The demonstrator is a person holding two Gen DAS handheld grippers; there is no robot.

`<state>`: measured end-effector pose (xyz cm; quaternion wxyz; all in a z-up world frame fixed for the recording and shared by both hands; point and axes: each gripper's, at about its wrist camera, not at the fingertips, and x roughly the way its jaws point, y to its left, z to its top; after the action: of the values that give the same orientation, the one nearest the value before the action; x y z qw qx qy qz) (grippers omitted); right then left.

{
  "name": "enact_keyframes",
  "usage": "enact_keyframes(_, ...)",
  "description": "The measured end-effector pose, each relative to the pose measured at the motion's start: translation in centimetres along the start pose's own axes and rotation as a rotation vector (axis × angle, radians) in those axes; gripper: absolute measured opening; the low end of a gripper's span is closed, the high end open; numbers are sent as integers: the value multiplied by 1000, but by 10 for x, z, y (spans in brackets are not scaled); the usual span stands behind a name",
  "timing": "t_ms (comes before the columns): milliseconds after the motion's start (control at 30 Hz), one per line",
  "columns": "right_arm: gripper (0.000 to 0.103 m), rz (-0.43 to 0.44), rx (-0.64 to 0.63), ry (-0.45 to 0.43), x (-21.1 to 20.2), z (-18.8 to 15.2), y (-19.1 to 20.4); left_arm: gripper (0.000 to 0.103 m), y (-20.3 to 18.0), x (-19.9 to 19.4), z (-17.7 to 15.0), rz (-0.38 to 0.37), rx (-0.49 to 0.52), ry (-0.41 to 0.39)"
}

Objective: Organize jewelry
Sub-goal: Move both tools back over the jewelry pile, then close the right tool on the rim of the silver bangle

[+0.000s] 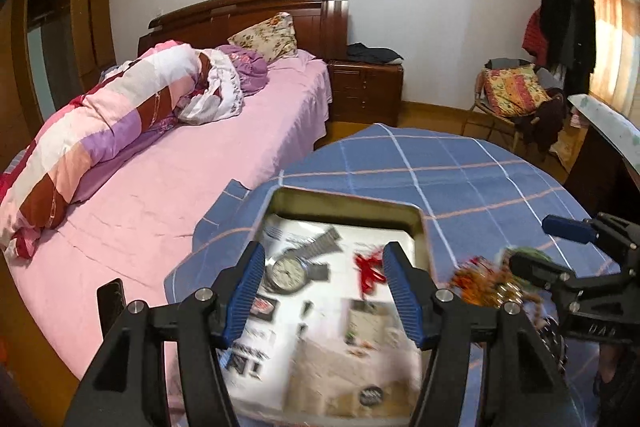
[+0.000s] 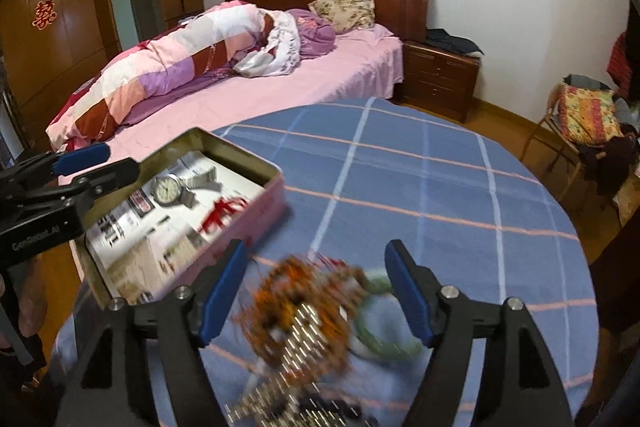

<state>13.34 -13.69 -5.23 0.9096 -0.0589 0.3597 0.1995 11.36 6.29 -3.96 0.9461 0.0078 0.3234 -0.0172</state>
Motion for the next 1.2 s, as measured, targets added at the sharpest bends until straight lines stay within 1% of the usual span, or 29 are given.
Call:
enact_keyframes(133,76,-31,39,-2,-16,-22,-16,62,-22,-8,-14,-1,35,6)
enact_keyframes(267,76,-48,77,11,-25,-45,-28,62,-36,-12,-26,16,62,12)
enact_keyframes(400,76,-62,107,42,-27,-70,-35,62,-45,-13,-38,25,59,26)
enact_keyframes(500,76,-62,114,58,-26,-79,-35,62,-50,-15,-44,16,50,38)
enact_keyframes(567,72,-56,106,62,-25,-81,-33,62,-55,-15,-47,17,57,42)
enact_keyframes(633,58,-54,91,72,-21,-82,-31,62,-58,-16,-50,11,66,43)
enact_keyframes(700,52,-55,83,78,-18,-82,-30,62,-62,-16,-52,9,75,45)
enact_keyframes(867,46,-62,69,105,-7,-82,-32,62,-67,-15,-54,-3,86,52)
enact_keyframes(967,42,-61,67,106,-5,-80,-33,62,-71,-14,-54,-17,88,56)
enact_keyframes(1067,36,-45,61,113,-1,-76,-33,62,-76,-14,-54,-30,98,56)
enact_keyframes(1100,28,-31,57,120,0,-75,-33,62,-77,-15,-55,-32,101,56)
enact_keyframes(1167,21,-10,55,125,1,-76,-31,62,-78,-14,-54,-32,105,58)
enact_keyframes(1200,15,3,53,127,1,-76,-31,62,-78,-13,-55,-32,104,61)
